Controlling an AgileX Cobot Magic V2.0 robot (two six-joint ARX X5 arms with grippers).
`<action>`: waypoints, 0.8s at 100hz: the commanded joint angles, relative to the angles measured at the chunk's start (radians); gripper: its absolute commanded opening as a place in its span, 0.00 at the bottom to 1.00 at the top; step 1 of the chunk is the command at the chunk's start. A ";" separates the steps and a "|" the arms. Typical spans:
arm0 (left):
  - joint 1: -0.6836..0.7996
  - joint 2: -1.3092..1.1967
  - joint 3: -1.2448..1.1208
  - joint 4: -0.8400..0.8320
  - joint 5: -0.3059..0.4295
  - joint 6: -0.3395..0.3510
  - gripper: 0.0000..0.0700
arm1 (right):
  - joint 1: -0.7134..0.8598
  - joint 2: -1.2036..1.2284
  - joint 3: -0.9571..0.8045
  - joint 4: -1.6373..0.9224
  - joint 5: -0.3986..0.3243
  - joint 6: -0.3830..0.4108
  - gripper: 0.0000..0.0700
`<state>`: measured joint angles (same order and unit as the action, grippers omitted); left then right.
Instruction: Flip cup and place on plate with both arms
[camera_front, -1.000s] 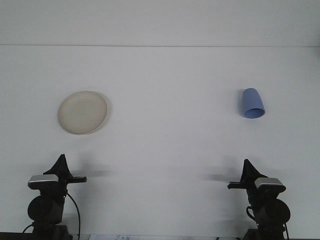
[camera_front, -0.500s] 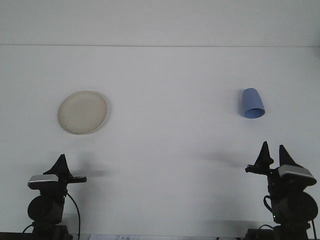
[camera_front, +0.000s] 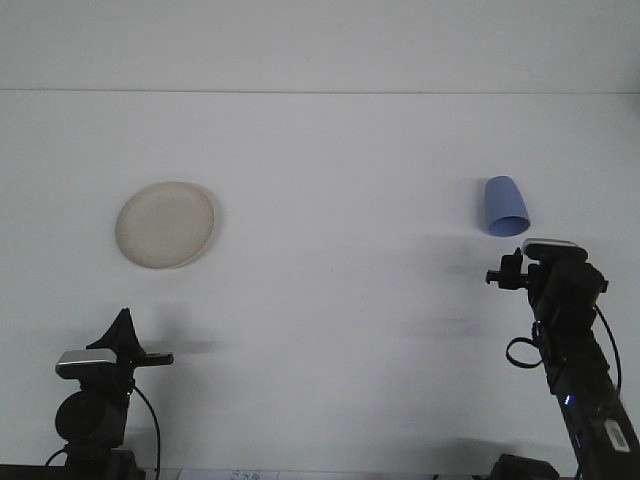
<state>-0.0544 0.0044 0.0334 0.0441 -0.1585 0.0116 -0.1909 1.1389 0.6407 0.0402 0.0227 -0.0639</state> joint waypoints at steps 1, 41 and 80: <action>0.002 -0.001 -0.019 0.010 -0.001 -0.004 0.02 | -0.027 0.075 0.006 0.068 -0.036 -0.015 0.62; 0.002 -0.001 -0.019 0.010 -0.001 -0.004 0.02 | -0.117 0.460 0.072 0.438 -0.240 -0.045 0.62; 0.002 -0.002 -0.019 0.010 -0.001 -0.004 0.02 | -0.117 0.731 0.316 0.439 -0.288 -0.045 0.52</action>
<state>-0.0544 0.0044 0.0334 0.0441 -0.1585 0.0116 -0.3077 1.8301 0.9218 0.4683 -0.2607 -0.1009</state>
